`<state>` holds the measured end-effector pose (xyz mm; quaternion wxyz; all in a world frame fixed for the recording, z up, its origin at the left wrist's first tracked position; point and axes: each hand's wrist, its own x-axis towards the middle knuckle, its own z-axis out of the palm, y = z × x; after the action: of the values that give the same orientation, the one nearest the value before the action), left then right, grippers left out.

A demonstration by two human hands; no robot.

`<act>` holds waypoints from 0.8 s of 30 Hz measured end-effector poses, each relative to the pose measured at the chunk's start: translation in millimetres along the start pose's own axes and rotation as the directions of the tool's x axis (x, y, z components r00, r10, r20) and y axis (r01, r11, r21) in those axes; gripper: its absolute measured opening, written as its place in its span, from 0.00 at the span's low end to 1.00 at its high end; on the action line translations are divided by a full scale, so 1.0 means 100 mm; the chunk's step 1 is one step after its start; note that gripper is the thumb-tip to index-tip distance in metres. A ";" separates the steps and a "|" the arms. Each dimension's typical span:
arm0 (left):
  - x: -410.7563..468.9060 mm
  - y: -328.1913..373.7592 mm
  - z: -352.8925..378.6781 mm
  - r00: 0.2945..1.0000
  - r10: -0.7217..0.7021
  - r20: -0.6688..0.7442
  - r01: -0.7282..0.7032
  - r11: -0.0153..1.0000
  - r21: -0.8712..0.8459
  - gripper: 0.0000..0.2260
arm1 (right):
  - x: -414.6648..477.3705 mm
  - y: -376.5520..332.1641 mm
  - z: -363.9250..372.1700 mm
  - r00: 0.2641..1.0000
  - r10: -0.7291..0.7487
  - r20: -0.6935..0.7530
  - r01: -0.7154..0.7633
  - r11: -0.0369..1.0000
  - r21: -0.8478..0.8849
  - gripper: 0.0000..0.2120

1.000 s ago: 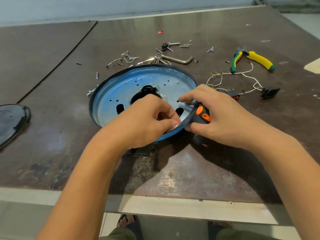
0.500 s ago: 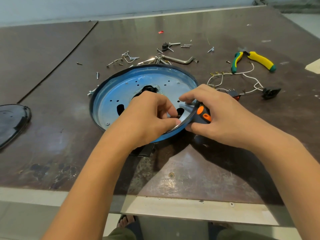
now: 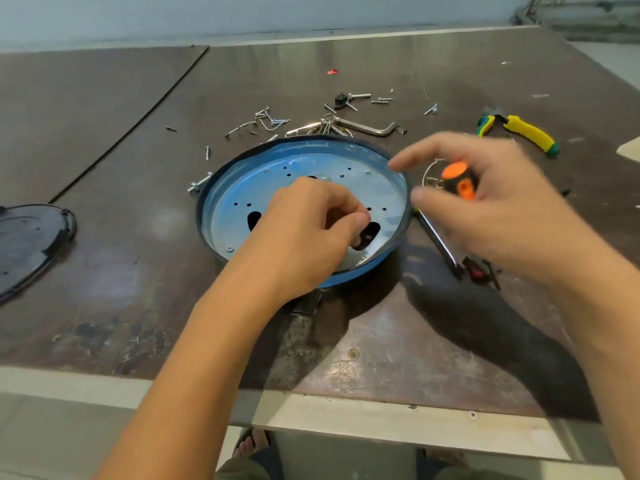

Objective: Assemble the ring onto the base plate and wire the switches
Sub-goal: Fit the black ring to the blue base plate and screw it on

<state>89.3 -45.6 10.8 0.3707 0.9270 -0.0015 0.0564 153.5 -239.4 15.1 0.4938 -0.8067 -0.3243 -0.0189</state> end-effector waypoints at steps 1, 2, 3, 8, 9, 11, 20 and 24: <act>-0.03 0.01 -0.03 0.999 0.035 -0.027 -0.034 0.999 0.011 0.05 | 0.03 -0.09 -0.03 0.998 -0.014 -0.064 0.021 0.994 0.107 0.09; -0.05 0.01 -0.07 0.997 0.068 -0.039 -0.066 0.997 0.046 0.06 | 0.05 -0.18 -0.05 0.992 -0.033 -0.121 0.059 0.975 0.214 0.04; -0.08 0.00 -0.09 0.995 0.097 -0.031 -0.093 0.991 0.098 0.06 | 0.07 -0.26 -0.08 0.985 -0.041 -0.168 0.093 0.945 0.313 0.03; -0.20 -0.12 -0.11 0.982 0.146 0.119 -0.171 0.955 0.241 0.18 | 0.16 -0.53 -0.05 0.988 -0.007 -0.157 0.117 0.700 0.705 0.06; -0.23 -0.14 -0.12 0.977 0.169 0.134 -0.198 0.948 0.251 0.20 | 0.18 -0.55 0.01 0.988 0.000 -0.155 0.118 0.640 0.759 0.03; -0.28 -0.17 -0.12 0.963 0.213 0.165 -0.255 0.915 0.313 0.22 | 0.19 -0.56 0.14 0.987 0.030 -0.157 0.116 0.538 0.835 0.08; -0.30 -0.22 -0.09 0.956 0.273 0.111 -0.294 0.852 0.434 0.19 | 0.22 -0.47 0.39 0.973 0.149 -0.178 0.038 0.652 0.757 0.11; -0.31 -0.21 -0.05 0.949 0.289 0.125 -0.312 0.815 0.488 0.18 | 0.20 -0.44 0.42 0.978 0.139 -0.158 0.025 0.668 0.744 0.11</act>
<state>58.9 -28.0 -3.0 0.1033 0.9803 -0.1414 0.0915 133.0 -182.0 34.8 0.8092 -0.5397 -0.2270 0.0487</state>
